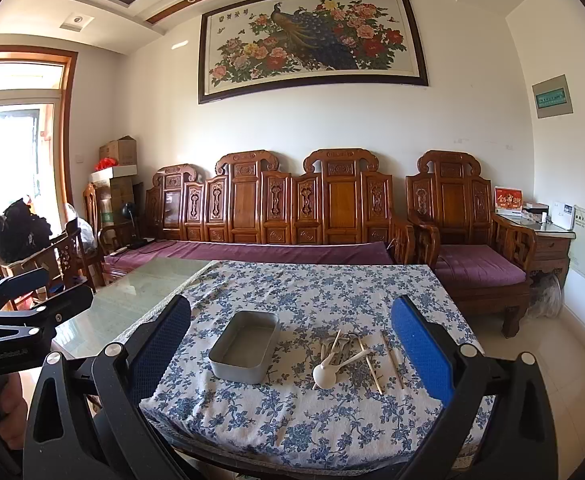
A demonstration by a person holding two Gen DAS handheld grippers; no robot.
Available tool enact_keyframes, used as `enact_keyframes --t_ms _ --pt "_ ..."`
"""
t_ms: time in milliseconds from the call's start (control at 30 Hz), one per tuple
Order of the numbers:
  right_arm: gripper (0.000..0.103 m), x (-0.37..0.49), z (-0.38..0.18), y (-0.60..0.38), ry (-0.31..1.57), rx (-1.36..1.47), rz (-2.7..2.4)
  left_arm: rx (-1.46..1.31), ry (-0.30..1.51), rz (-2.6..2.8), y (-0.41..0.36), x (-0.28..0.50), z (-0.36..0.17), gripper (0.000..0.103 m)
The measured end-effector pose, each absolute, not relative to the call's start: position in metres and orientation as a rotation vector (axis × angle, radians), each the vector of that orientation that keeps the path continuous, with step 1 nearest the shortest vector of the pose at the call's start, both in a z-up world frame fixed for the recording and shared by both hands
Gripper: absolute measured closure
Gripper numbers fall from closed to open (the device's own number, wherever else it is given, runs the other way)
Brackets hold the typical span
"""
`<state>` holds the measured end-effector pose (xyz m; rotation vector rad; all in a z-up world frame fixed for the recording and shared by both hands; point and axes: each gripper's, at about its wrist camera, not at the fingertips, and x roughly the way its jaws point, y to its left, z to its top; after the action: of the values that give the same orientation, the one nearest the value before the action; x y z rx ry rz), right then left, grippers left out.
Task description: Organize utensils
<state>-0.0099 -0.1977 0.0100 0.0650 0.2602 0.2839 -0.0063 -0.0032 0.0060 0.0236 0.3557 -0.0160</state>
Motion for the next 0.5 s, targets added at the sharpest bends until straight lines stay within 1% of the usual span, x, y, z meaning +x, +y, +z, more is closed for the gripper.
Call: enact_keyframes --t_ms 300,500 --pt "0.002 -0.01 0.009 -0.199 0.261 0.061 0.283 0.028 0.372 -0.021 -0.003 -0.004 -0.001 0.006" --pt "0.002 0.006 -0.002 -0.2 0.297 0.05 0.29 0.031 0.426 -0.048 -0.007 0.018 -0.019 0.006"
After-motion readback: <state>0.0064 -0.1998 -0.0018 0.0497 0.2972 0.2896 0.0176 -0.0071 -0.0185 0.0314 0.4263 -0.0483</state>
